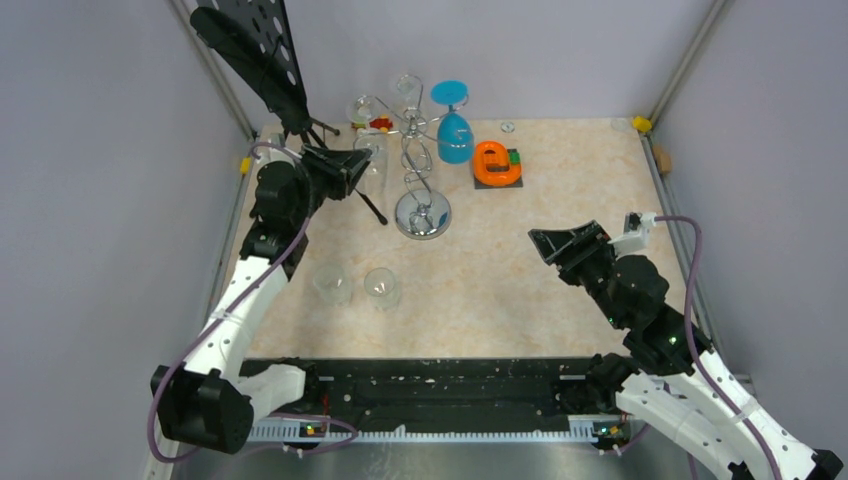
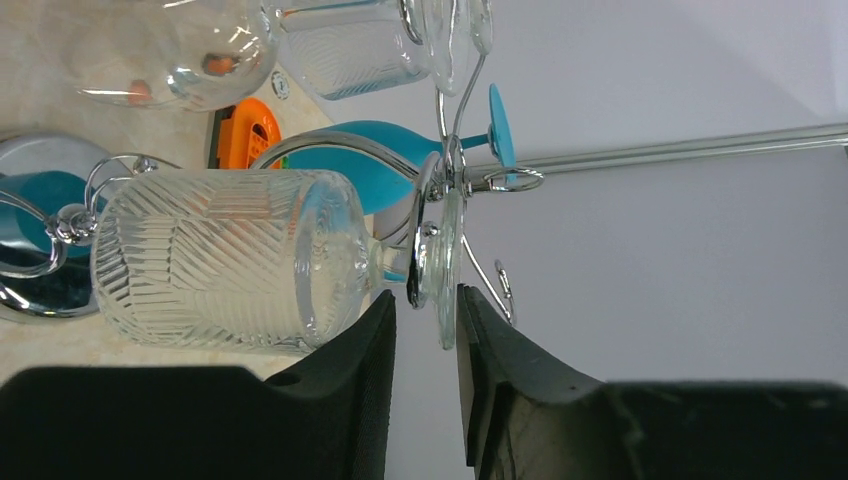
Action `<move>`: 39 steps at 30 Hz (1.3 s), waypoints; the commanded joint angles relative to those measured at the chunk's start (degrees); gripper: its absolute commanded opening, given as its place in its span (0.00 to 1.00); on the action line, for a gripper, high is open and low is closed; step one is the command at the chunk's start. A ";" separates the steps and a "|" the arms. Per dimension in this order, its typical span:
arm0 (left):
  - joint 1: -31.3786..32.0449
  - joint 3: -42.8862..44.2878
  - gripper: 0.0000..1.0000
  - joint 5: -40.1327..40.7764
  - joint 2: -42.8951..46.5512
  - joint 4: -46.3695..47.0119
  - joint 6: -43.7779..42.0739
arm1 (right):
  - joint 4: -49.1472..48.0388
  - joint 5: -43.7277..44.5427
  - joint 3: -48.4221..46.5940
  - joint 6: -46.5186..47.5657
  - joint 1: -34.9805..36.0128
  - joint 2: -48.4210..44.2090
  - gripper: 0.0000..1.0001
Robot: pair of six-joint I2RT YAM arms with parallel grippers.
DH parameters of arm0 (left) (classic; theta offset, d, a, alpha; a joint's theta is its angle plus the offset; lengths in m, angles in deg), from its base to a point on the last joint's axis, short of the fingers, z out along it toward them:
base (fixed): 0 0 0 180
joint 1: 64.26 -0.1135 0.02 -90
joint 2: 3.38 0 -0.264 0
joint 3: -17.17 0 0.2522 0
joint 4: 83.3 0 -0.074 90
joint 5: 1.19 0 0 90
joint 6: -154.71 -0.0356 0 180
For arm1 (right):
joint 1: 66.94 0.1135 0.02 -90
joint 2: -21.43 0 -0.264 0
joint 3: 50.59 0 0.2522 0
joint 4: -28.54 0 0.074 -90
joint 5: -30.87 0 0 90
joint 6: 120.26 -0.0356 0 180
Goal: Take the wine glass off the wine glass rack
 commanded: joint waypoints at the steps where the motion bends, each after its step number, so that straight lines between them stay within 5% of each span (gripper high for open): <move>1: 0.11 -0.69 0.28 0.33 -0.30 2.66 -1.00 | -0.77 0.81 0.20 0.00 -0.29 -0.36 0.67; 18: 0.11 0.73 0.03 -0.41 2.74 -0.75 -0.69 | -0.74 1.59 0.53 -0.57 -0.29 -0.72 0.67; 26: 0.11 1.04 0.21 -1.16 2.34 -0.41 -0.31 | -0.75 1.58 0.73 -0.74 -0.29 -0.94 0.67; 35: 0.11 1.19 0.21 -1.31 2.62 -0.75 -0.55 | -0.77 1.61 0.80 -0.93 -0.29 -1.03 0.67; 39: 0.11 1.59 0.07 -2.58 2.78 -0.46 -0.03 | -0.63 1.71 0.80 -0.98 -0.28 -1.07 0.67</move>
